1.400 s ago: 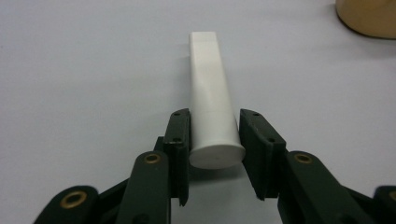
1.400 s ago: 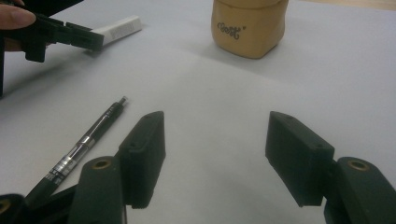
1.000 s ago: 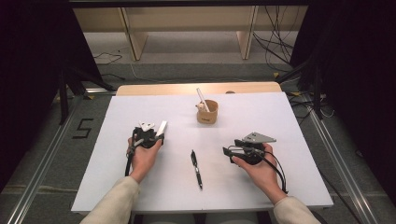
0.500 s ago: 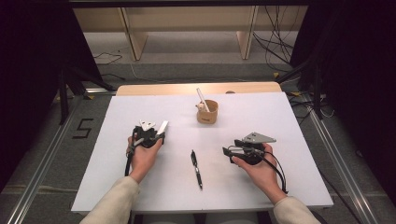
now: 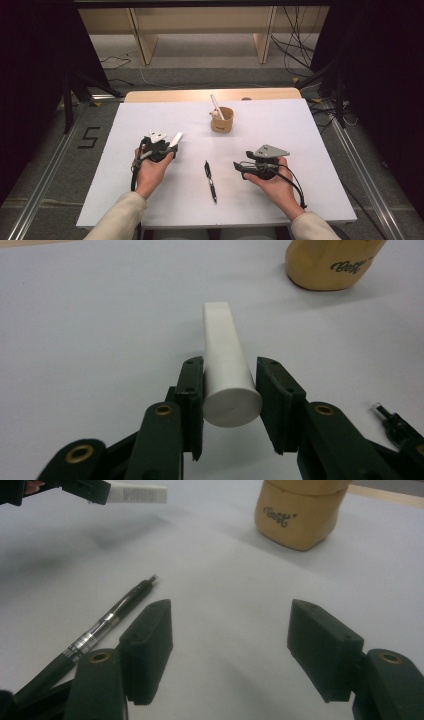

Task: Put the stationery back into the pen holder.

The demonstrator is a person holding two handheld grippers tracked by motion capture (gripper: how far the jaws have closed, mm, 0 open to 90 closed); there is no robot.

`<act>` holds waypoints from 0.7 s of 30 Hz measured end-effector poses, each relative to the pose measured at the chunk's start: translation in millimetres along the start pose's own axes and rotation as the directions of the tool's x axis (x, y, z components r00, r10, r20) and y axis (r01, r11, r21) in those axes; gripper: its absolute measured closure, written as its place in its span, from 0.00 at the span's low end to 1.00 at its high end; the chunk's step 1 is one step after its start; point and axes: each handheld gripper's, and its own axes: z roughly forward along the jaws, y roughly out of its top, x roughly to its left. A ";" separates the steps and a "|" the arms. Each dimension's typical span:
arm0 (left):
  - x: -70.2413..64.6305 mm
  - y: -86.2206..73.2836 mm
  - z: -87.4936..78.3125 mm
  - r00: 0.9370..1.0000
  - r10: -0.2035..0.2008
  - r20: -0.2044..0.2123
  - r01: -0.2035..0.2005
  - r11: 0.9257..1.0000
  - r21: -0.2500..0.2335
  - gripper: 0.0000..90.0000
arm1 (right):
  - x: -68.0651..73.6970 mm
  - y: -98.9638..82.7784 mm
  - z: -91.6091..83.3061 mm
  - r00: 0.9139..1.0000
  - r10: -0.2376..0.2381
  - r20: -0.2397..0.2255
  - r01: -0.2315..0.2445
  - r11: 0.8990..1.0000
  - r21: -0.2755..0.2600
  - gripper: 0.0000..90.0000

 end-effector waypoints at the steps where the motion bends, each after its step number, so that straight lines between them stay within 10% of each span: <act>1: -1.5 -0.8 -3.0 1.000 0.011 0.005 -0.011 1.000 0.001 0.72 | 0.7 -0.2 0.4 1.000 -0.009 -0.003 0.009 1.000 0.000 0.38; 21: -44.1 -10.7 -37.8 0.984 0.088 0.154 -0.096 0.995 0.042 0.72 | 26.9 -3.4 13.3 0.989 -0.121 -0.079 0.122 0.992 0.008 0.32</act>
